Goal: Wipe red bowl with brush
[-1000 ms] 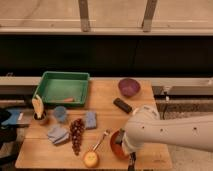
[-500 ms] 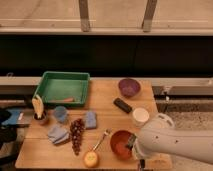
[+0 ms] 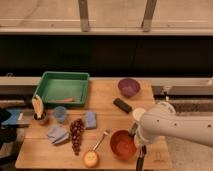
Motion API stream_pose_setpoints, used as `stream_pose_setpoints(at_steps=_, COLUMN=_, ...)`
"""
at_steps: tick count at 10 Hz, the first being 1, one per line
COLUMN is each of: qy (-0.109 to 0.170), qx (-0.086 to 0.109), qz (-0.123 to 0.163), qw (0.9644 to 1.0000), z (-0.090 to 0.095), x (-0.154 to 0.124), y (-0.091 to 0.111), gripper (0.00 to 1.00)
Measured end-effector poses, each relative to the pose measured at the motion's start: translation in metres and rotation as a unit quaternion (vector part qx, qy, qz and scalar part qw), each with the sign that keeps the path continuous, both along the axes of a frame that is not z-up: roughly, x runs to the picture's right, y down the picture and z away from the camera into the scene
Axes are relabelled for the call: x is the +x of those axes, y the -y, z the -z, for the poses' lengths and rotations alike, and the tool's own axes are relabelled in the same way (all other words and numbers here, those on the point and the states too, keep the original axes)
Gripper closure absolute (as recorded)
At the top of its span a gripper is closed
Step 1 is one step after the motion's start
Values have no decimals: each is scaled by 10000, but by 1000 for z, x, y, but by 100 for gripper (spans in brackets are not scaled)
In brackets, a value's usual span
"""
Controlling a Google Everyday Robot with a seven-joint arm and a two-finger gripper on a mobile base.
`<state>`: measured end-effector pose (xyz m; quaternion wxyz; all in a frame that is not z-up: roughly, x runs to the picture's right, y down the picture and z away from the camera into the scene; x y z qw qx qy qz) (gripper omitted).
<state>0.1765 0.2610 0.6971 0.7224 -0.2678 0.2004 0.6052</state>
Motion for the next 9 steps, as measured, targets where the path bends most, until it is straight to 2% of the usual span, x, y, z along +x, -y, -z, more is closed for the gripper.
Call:
stream_pose_setpoints(at_steps=2, qy=170, qx=3, qz=174, qw=9997, z=-11, x=-16, y=8, gripper=100)
stream_pose_setpoints(at_steps=4, qy=319, qx=-20, qz=335, qw=9989, z=-13, x=-32, y=4, gripper=100)
stream_pose_setpoints(at_steps=7, qy=419, qx=13, qz=396, qw=9983, z=4, x=-50, y=-20, gripper=100)
stream_pose_setpoints(at_steps=9, qy=310, qx=59, qz=272, qw=9991, z=19, x=-42, y=-33, gripper=100)
